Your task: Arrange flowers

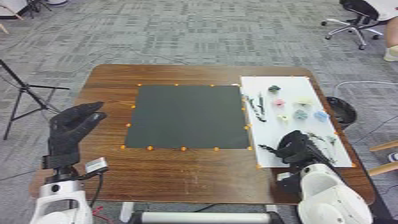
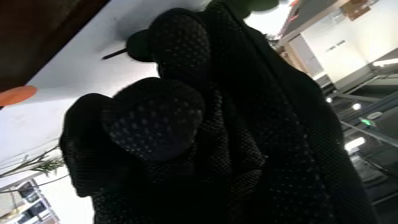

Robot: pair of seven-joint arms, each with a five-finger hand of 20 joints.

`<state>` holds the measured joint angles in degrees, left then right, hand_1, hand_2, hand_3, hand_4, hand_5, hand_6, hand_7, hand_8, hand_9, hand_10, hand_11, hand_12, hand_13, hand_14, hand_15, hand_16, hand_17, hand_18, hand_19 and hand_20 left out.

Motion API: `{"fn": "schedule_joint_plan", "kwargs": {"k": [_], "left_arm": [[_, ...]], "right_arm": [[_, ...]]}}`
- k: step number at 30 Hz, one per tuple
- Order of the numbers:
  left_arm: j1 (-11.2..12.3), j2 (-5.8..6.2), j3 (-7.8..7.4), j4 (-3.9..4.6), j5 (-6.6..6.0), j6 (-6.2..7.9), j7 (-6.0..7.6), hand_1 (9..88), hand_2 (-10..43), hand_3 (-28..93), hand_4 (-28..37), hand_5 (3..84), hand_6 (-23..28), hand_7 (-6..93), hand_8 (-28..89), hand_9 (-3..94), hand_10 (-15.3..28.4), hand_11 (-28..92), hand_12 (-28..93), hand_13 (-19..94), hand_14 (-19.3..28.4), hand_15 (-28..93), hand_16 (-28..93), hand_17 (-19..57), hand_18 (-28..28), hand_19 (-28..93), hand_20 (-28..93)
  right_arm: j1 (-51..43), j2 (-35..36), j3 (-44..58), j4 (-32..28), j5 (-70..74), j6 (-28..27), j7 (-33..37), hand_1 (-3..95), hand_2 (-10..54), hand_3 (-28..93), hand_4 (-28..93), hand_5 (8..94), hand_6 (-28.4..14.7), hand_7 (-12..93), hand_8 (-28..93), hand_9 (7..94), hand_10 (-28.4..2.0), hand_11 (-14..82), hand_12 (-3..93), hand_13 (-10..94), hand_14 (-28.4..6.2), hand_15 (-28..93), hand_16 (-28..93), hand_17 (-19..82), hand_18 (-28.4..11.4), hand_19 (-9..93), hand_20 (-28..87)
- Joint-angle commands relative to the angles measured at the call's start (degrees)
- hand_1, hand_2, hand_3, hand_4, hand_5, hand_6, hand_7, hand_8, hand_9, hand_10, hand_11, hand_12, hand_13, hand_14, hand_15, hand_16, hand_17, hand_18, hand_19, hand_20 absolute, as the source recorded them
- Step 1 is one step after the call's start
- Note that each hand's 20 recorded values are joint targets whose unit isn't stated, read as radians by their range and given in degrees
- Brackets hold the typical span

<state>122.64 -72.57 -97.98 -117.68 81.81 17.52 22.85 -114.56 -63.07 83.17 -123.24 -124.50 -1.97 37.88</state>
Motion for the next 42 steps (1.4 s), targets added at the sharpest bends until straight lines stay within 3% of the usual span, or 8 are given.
{"fn": "schedule_joint_plan", "kwargs": {"k": [1,14,20,30,31,33,34,42], "left_arm": [[0.0,2.55,-1.23,0.21,-0.82,-1.38,-0.42,39.0,-9.5,60,-12.0,58.4,1.5,20.4,-8,61.2,13.3,33,18,50,17.1,39,3,9.7,14.5,29,35],[0.5,2.17,-1.21,0.31,-0.70,-1.83,-0.52,38.7,-9.5,60,-12.1,58.0,1.5,20.3,-8,61.1,13.3,33,18,50,17.0,39,3,9.6,14.4,29,35],[0.1,2.24,-1.21,0.71,-0.54,-2.43,-0.37,38.2,-9.5,60,-12.1,57.9,1.5,20.3,-8,60.9,13.4,33,18,49,17.0,39,3,9.4,14.4,29,35],[0.1,2.26,-0.81,0.71,0.75,-2.57,-0.51,38.4,-9.5,60,-12.3,57.7,1.4,20.2,-8,60.7,13.3,33,18,50,17.1,39,3,9.4,14.4,29,35],[0.1,2.30,-0.86,0.75,0.79,-2.75,-0.47,38.5,-9.5,60,-12.4,57.7,1.4,20.2,-8,60.7,13.3,33,18,49,17.1,39,3,9.4,14.4,29,35],[0.1,2.30,-0.81,0.68,0.73,-2.77,-0.53,38.4,-9.5,60,-12.3,57.7,1.4,20.2,-8,60.7,13.3,33,18,49,17.2,39,3,9.4,14.5,29,35],[0.2,2.21,-0.91,0.52,0.91,-2.62,-0.58,38.4,-9.5,60,-12.3,57.6,1.4,20.2,-8,60.6,13.3,33,18,49,17.2,39,3,9.4,14.5,29,35],[0.2,2.18,-0.91,0.52,0.93,-2.74,-0.50,38.5,-9.5,60,-12.4,57.6,1.5,20.1,-8,60.6,13.4,33,17,49,17.2,39,3,9.4,14.7,29,35]], "right_arm": [[1.1,3.3,0.8,-3.3,4.3,3.4,-2.1,64.9,-9.5,52,-2,65.9,-3.9,33,28,88.4,-9.6,24.6,48.7,94,-1.8,53,40,67,-10.0,93,48],[-0.9,7.0,0.0,-2.7,-8.7,-3.9,-9.1,57.4,-9.5,48,0,59.6,-3.4,34,26,82.9,-9.9,19.4,54.1,87,-2.7,55,40,61,-12.5,93,54],[-2.5,8.3,0.3,-1.6,-9.9,-10.1,-9.6,43.4,-9.5,62,-8,58.1,-4.5,27,-4,70.3,-14.3,28.6,32.2,82,-4.6,54,39,56,-14.5,93,54],[-3.6,10.9,-4.4,2.6,-14.8,-3.7,-8.7,45.9,-9.5,60,-10,57.4,-4.1,31,-4,69.4,-14.1,30.8,32.8,82,-4.5,56,38,56,-13.8,92,53],[-3.6,10.8,-4.4,2.8,-16.0,-5.0,-9.1,48.2,-9.5,58,-10,57.4,-4.0,32,-5,70.1,-13.6,29.1,36.6,82,-4.3,56,38,56,-13.6,93,53],[-3.3,11.5,-5.7,3.9,-14.8,-2.1,-8.6,75.9,-9.5,-1,25,57.8,-3.3,33,16,75.0,-10.9,19.5,49.4,84,-3.5,56,38,58,-12.3,92,54],[-3.2,11.3,-5.8,4.2,-14.9,-2.4,-8.9,83.2,-9.5,-15,33,58.2,-3.0,34,21,77.1,-10.2,17.7,51.6,84,-2.9,56,38,59,-11.5,92,52],[-2.9,11.4,-6.0,4.7,-12.4,-2.8,-9.0,94.5,-9.5,-28,45,65.0,-2.3,35,26,88.3,-8.9,15.5,50.1,91,-1.4,48,38,65,-7.3,89,47]]}}
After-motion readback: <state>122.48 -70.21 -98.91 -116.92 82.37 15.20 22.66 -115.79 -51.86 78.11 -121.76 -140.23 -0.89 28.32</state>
